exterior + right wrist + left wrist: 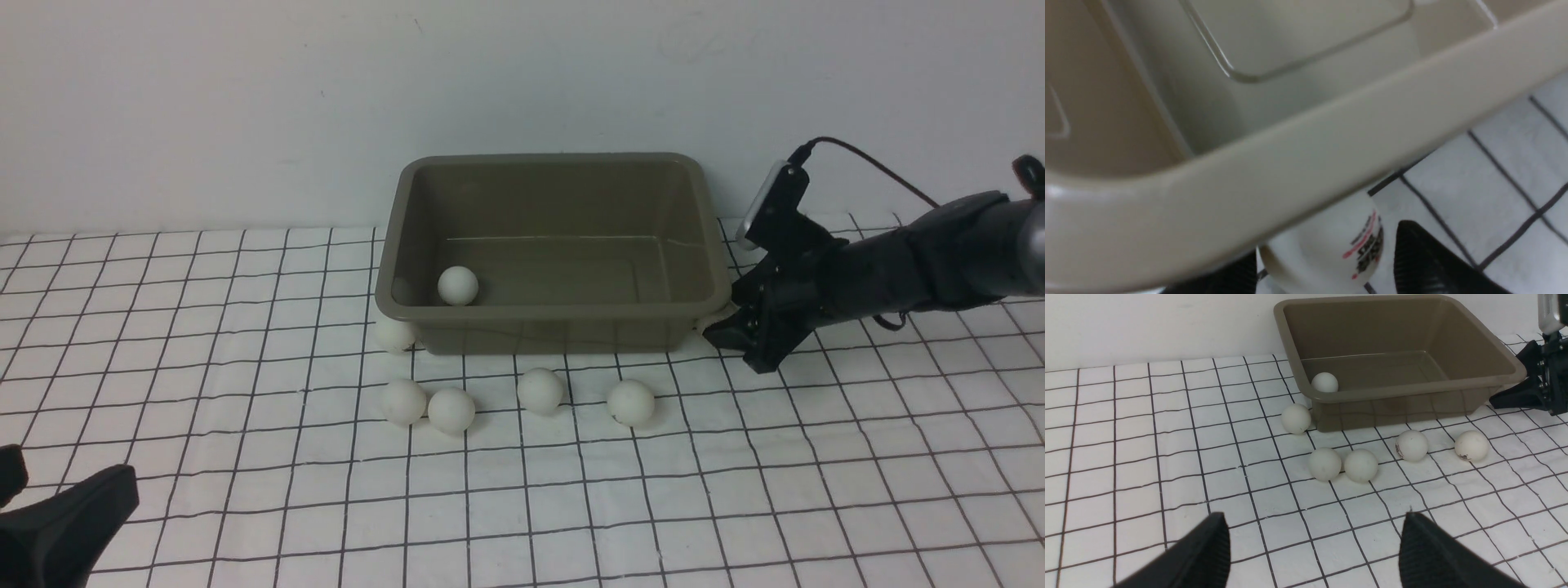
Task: Put the table tennis balls into the box on the white checkered tablecloth.
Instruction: 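Reach for and grasp a ping pong ball on the table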
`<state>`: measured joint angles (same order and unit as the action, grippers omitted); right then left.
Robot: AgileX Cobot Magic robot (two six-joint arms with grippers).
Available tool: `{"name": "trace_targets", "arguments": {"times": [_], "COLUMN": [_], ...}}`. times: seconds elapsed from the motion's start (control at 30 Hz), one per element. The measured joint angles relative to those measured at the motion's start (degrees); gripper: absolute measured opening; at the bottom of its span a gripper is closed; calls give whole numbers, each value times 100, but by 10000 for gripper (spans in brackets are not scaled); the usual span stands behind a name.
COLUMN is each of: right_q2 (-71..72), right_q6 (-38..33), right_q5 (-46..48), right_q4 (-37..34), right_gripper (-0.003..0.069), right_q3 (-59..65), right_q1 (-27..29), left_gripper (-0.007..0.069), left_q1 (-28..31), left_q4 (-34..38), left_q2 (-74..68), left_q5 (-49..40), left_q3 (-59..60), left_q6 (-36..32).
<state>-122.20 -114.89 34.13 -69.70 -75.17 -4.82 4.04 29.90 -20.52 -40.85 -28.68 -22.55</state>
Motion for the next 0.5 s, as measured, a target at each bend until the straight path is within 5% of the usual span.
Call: {"name": "trace_targets", "arguments": {"times": [0.13,0.5], "right_q2": [-25,869], "right_q6": [21,-22], "right_q5": [-40,-802], "right_q4": [-306,-1004], "right_gripper": [355,354], "right_q3": [0,0], "right_q1": [0,368], "left_gripper": [499,499], "left_q1": [0,0], "left_q4": [0,0], "left_q2": [0,0], "left_q5": [0,0], "left_q3": [0,0], "left_q6": [0,0]}}
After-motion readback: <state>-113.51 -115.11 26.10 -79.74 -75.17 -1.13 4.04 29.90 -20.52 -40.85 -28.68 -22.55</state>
